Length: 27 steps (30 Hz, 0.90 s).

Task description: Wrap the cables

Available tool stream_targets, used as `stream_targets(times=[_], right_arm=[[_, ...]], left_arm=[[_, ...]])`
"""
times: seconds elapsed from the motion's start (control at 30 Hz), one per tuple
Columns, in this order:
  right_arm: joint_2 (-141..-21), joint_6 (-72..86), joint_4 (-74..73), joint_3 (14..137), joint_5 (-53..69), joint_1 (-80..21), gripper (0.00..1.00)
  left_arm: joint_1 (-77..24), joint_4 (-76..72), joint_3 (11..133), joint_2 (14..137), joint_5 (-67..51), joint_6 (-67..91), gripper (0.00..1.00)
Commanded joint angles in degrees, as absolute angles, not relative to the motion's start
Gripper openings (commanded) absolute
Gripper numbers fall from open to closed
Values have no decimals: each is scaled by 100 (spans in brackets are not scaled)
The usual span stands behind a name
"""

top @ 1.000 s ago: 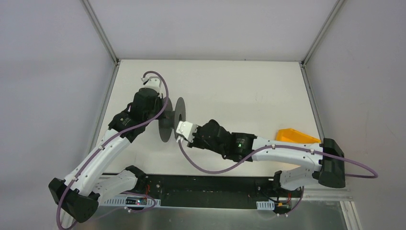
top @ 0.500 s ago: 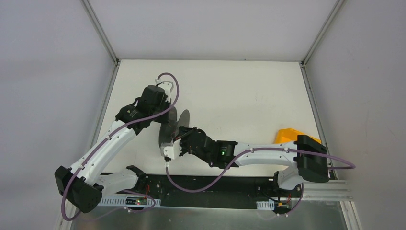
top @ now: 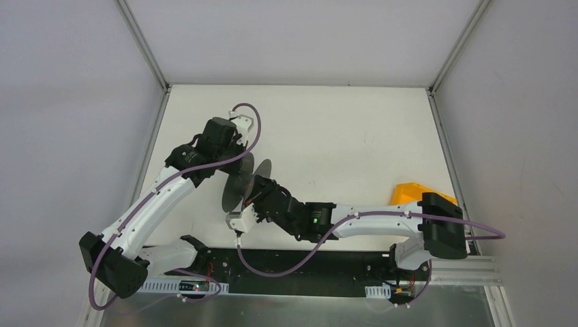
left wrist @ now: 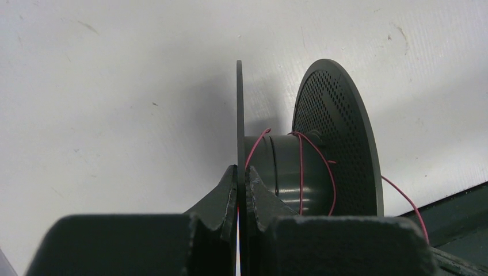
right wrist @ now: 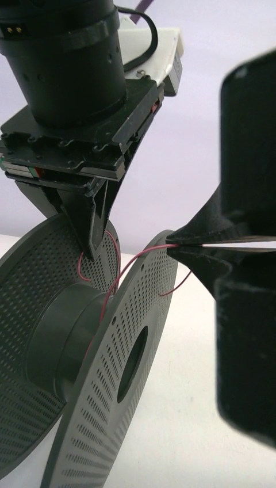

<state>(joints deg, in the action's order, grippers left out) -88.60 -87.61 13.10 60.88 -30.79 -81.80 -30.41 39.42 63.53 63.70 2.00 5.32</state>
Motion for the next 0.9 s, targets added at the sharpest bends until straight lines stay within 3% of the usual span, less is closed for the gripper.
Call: stream_targets(times=[0.0,0.5,0.87], right_arm=[[-8745,-9132,1269,6369,-3306,-8211,0],[-8794,-9128,701,6612,-3098,-8051,0],[-7843,-6713,-430,6679,-342,-7110,0]], left_arm=[[-3093,4011,6688,6417,30,156,0],[-3111,4629,7221,6919,-382,-508,0],[-3111,4509,7172,6547,-2117,-1814,0]])
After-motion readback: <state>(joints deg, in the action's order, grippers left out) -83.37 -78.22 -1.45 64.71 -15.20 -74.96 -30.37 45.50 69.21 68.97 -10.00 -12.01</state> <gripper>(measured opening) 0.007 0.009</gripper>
